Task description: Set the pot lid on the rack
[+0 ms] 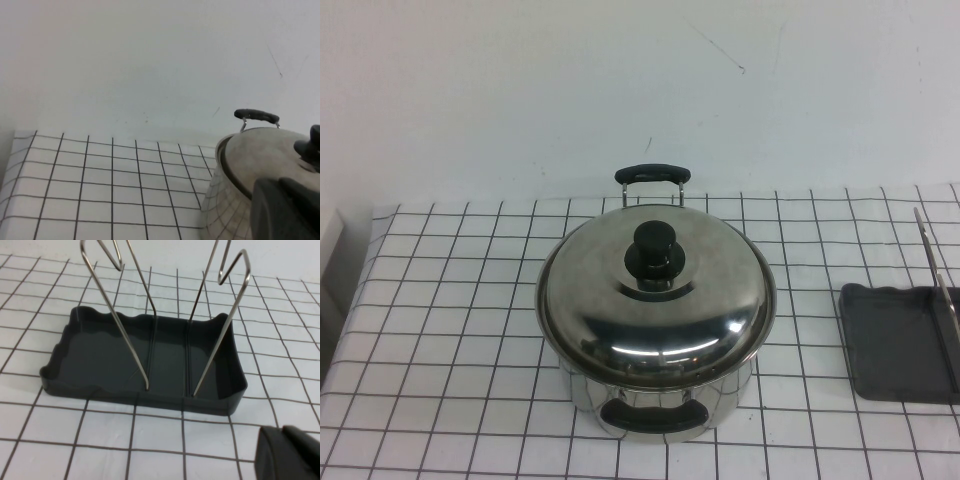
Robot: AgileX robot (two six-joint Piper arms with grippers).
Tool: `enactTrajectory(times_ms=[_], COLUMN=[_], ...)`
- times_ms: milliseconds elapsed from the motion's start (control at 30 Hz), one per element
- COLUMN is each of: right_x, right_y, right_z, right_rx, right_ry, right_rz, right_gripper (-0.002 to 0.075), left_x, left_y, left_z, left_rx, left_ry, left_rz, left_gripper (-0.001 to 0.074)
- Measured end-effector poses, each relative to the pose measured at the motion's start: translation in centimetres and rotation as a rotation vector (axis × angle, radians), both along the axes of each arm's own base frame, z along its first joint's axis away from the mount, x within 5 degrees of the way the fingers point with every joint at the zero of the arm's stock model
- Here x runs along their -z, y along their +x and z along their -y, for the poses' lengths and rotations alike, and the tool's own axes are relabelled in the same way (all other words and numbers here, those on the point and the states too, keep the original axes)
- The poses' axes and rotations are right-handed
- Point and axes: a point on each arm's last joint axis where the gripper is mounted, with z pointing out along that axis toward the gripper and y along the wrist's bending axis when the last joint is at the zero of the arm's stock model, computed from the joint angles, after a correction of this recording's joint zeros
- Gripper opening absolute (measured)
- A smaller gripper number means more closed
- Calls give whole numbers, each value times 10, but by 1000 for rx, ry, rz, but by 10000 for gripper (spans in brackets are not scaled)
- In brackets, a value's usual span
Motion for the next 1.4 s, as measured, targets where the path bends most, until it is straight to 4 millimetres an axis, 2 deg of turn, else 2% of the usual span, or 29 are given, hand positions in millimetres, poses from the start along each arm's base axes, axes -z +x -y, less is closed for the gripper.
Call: enactTrajectory(times_ms=[200, 433, 500, 600, 667, 733, 867, 967, 1067, 1167, 1400], right_x=[0, 0, 0, 0, 0, 0, 0, 0, 0, 0, 0], right_y=[0, 0, 0, 0, 0, 0, 0, 0, 0, 0, 0], right_z=[0, 0, 0, 0, 0, 0, 0, 0, 0, 0, 0], right_rx=[0, 0, 0, 0, 0, 0, 0, 0, 0, 0, 0], right_ry=[0, 0, 0, 0, 0, 0, 0, 0, 0, 0, 0], right_rz=[0, 0, 0, 0, 0, 0, 0, 0, 0, 0, 0], right_gripper=[-3, -3, -3, -3, -3, -3, -3, -3, -3, -3, -3], left_x=[-38, -74, -79, -84, -82, -79, -73, -69, -59, -49, -12], left_y=[20, 63, 74, 84, 89, 97, 118, 139, 159, 174, 198], left_z=[4, 3, 11, 35, 58, 80, 108, 125, 143, 157, 182], left_rx=[48, 0, 22, 139, 253, 341, 402, 414, 430, 446, 483], left_ry=[179, 295, 318, 349, 369, 374, 380, 384, 370, 327, 272], left_rz=[-48, -150, -133, -53, -6, 25, 18, -10, -20, -14, -16], left_gripper=[-3, -3, 0, 43, 105, 223, 474, 595, 638, 650, 656])
